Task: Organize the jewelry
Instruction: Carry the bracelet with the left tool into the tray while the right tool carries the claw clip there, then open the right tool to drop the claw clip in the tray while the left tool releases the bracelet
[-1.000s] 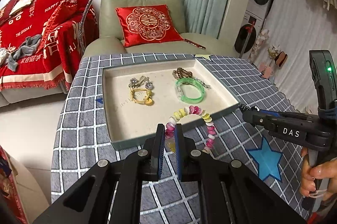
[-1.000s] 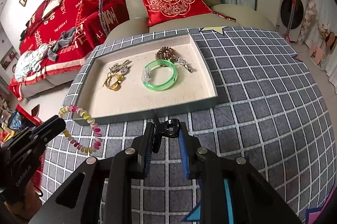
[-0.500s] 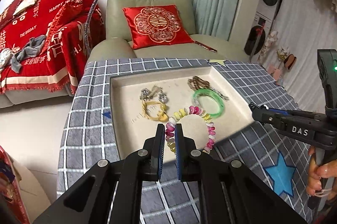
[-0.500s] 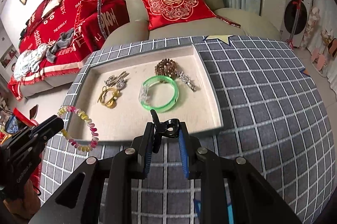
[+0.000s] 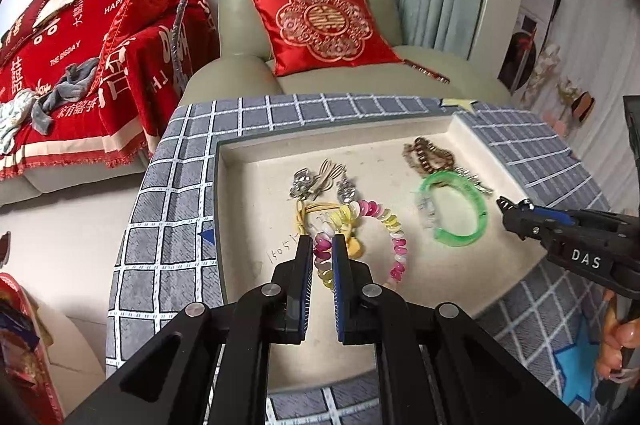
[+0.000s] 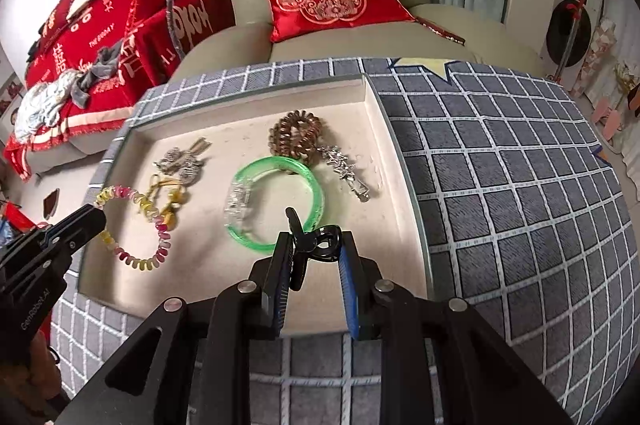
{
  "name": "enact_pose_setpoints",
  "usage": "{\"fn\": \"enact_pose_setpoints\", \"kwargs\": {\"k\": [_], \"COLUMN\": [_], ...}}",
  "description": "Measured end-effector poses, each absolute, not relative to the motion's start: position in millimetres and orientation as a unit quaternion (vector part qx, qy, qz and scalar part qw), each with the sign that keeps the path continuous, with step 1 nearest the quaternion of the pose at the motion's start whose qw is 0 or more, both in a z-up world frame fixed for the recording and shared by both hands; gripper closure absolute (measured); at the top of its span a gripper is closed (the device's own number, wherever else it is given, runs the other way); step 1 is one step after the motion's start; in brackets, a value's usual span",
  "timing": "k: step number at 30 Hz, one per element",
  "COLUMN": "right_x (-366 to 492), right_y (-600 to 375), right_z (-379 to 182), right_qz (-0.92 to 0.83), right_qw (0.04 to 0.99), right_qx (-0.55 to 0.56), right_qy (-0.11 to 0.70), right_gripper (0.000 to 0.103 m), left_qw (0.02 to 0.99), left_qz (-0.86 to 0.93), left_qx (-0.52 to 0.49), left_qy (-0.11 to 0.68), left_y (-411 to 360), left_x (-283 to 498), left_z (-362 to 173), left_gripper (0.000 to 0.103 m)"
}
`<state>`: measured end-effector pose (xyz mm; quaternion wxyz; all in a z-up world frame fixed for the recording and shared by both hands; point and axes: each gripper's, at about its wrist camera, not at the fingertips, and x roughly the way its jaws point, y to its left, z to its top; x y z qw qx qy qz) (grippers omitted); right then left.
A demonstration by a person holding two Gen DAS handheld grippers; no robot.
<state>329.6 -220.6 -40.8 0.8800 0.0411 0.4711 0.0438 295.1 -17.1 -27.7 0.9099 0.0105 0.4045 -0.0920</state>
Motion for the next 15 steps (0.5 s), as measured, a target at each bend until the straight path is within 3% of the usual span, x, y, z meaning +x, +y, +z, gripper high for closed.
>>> {"fn": "enact_pose_setpoints", "kwargs": {"k": [15], "right_x": [335], "right_y": [-226], "right_z": [-61], "right_qz": [0.054], "right_qw": [0.875], "right_qx": [0.054], "right_qy": [0.478], "right_gripper": [0.077], "left_qw": [0.898], "left_qz": [-0.063], "left_qx": [0.048], "left_qy": [0.433], "left_y": [-29], "left_x": [305], "left_z": [-54], "left_gripper": [0.079]}}
